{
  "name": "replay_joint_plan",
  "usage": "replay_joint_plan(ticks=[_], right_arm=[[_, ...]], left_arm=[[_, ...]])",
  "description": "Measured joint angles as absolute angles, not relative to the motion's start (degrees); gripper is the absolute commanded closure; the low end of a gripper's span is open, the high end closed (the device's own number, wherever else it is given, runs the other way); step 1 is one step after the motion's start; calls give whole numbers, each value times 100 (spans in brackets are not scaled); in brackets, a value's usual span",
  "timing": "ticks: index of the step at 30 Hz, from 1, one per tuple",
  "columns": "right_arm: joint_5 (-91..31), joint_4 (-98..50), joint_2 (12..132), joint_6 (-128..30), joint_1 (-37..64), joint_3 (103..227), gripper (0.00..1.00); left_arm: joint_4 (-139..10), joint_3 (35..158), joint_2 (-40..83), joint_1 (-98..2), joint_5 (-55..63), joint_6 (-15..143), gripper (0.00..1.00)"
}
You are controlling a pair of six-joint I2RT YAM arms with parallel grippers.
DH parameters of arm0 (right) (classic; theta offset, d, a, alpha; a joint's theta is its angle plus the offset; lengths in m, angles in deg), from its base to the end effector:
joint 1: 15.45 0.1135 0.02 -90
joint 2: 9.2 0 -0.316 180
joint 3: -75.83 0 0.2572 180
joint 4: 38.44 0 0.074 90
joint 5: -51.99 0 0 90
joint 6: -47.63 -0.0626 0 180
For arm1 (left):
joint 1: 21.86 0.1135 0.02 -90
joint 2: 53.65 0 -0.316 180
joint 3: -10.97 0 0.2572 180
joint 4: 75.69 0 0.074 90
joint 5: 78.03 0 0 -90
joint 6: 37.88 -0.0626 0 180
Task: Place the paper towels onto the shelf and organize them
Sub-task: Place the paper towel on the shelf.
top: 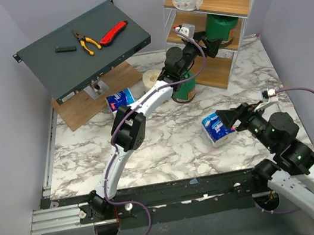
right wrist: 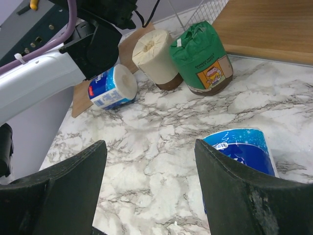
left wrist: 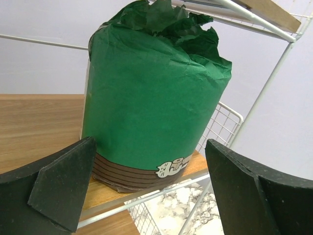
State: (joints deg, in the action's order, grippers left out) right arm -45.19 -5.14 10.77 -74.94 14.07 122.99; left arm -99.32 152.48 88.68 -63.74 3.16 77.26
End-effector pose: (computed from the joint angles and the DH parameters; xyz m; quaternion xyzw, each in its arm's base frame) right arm 0.0797 0.0361 0.3245 0.0616 0.7410 0.3041 0.5956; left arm 0.4794 -0.4428 0.3556 0.1436 0.5365 -0.4939 0.6690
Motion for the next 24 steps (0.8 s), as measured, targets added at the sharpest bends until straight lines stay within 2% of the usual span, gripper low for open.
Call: replay_joint_plan(ticks=[24], right_arm=[[-4458, -514, 1015, -7534, 1407, 12299, 25]], left_arm=[[-10182, 15325, 8983, -6593, 187, 8047, 10]])
